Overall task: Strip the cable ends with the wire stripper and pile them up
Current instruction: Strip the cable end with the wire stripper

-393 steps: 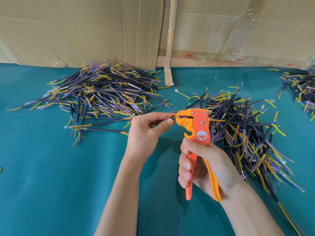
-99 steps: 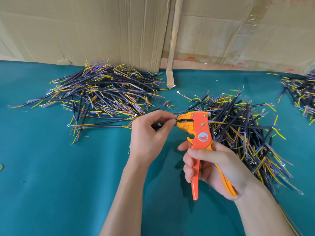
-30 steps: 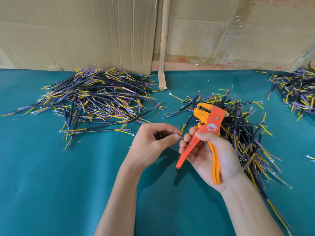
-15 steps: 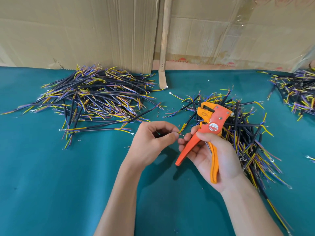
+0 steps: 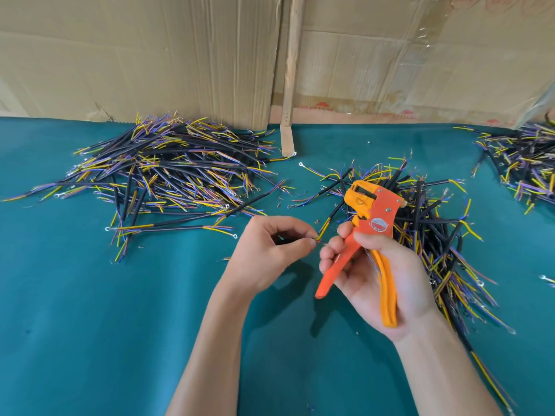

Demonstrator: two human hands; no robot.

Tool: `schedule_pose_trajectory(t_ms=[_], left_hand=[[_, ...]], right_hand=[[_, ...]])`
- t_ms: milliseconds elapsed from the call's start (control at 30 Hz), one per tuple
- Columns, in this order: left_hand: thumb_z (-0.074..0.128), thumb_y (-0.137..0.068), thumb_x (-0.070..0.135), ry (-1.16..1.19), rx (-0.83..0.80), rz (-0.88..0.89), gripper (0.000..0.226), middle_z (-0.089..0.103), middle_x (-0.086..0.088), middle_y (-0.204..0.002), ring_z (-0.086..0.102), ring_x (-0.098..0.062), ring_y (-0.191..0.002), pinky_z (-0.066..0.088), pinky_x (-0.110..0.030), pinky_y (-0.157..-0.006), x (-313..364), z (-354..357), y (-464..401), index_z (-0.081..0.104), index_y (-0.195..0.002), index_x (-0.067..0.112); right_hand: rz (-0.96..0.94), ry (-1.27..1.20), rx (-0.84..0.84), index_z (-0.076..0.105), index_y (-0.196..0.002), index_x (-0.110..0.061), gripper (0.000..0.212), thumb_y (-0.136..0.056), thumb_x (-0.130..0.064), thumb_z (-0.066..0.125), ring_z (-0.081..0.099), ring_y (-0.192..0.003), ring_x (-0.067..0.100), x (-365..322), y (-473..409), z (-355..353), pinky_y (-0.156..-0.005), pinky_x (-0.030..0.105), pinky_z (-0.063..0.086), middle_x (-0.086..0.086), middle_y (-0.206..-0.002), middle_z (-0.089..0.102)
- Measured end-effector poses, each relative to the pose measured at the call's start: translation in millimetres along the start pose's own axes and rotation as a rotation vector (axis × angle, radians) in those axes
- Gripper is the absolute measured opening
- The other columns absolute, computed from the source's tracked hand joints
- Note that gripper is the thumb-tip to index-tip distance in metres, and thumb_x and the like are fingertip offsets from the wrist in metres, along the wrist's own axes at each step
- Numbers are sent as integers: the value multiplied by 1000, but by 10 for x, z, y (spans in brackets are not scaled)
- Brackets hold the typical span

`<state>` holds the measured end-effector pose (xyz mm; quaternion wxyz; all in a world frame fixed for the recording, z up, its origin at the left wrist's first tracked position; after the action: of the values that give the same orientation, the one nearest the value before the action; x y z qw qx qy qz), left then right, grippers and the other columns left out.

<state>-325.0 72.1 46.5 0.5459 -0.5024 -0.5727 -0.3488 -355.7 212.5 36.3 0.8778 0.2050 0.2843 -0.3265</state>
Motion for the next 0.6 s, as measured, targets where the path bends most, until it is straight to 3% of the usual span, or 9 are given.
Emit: schedule_pose_trajectory(t_ms=[100, 267, 400, 467, 600], left_hand=[[73, -76, 20, 11, 65, -5, 9, 65, -7, -69, 51, -14, -66, 41, -27, -63, -14, -110, -17, 76, -80, 13], [73, -77, 21, 50, 112, 7, 7, 61, -2, -68, 47, -16, -65, 36, -28, -62, -28, -226, 8, 76, -81, 16], [72, -79, 12, -61, 101, 10, 4, 60, 8, -63, 47, -7, -58, 38, -16, -56, -5, -104, -1, 74, -77, 15], [70, -81, 7, -111, 158, 17, 10, 57, 13, -59, 44, -3, -53, 35, -11, -54, 8, -120, -17, 72, -75, 14], [58, -77, 16, -62, 321, 20, 8, 49, 11, -57, 35, -3, -48, 29, -14, -48, 98, -203, 2, 64, -74, 12]], right_hand=[[7, 2, -109, 69, -94, -6, 28, -72, -17, 83, 67, -80, 32, -12, 27, 75, -75, 39, 59, 14, -83, 62], [-61, 42, 88, 69, -90, -6, 29, -64, -13, 78, 72, -88, 39, -10, -30, -72, -76, 41, 61, 24, -94, 68], [-46, 44, 70, 68, -92, -6, 25, -69, -13, 75, 71, -96, 41, 43, -35, -52, -79, 43, 61, 29, -109, 70], [-59, 62, 85, 66, -94, -6, 23, -72, -11, 72, 72, -96, 40, 49, -44, -73, -78, 42, 61, 28, -113, 71], [-127, 160, 219, 62, -94, -6, 26, -69, -8, 69, 74, -90, 37, 15, -81, -193, -73, 39, 62, 26, -111, 72]])
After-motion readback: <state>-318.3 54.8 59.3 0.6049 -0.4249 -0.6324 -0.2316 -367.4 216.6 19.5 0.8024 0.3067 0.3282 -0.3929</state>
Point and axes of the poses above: each hand's wrist, its own y-axis away from the middle knuckle, its own z-axis out of the palm, x = y × z, the point moved 8 cm from there along -y, towards the middle knuckle
